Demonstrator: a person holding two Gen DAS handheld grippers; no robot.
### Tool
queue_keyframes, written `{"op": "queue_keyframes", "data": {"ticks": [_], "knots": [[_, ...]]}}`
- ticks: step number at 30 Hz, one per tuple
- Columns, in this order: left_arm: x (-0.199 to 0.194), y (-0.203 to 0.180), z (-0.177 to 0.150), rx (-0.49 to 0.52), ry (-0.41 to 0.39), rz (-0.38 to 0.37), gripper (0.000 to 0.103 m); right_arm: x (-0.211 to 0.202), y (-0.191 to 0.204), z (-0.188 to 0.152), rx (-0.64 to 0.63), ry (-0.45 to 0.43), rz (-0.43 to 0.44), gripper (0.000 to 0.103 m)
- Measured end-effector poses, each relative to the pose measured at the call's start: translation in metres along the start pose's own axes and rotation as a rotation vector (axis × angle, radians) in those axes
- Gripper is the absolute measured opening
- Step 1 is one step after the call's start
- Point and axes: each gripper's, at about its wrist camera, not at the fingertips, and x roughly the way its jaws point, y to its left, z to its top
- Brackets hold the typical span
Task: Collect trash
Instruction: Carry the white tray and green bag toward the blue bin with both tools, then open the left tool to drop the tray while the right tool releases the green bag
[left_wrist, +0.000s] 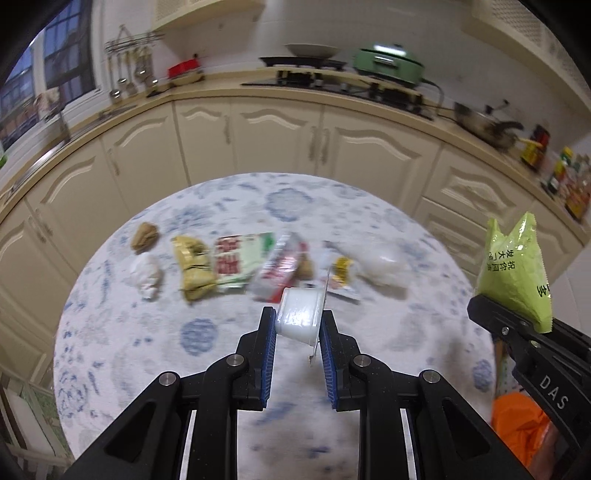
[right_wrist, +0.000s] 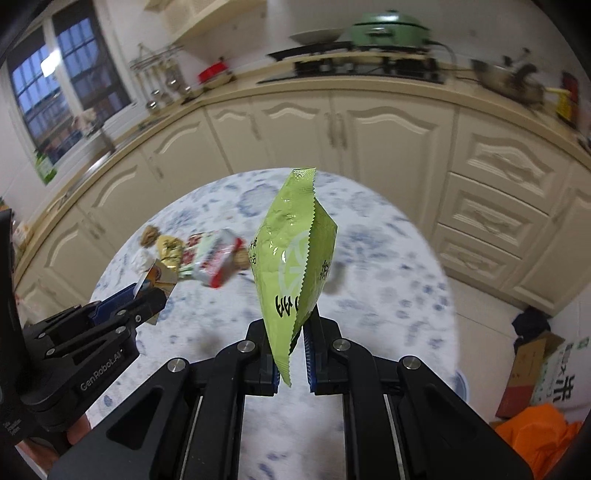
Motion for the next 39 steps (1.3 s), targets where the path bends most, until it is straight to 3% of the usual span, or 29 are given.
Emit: {"op": "queue_keyframes", "data": {"ticks": [13, 22, 32, 39], "knots": [[-0.002, -0.152, -0.014, 0.237, 0.017, -0.139, 0.019, -0.077, -0.152, -0.044, 0.246, -0.069, -0.18, 0.01], [0.034, -0.243, -0.024, 0.335, 0.091, -0.205, 0.019, -0.107, -0.237, -0.077, 0.38, -0.051, -0.285, 0.01], [0.086, -0.31, -0.035, 0.416, 0.169, -0.229, 0.019, -0.127, -0.304, -0.112, 0.492, -0.039, -0.4, 0.01], [0.129, -0.345, -0.037, 0.457, 0.245, -0.21, 0.02, -0.119, -0.334, -0.126, 0.55, -0.003, -0.424, 0.01]]}}
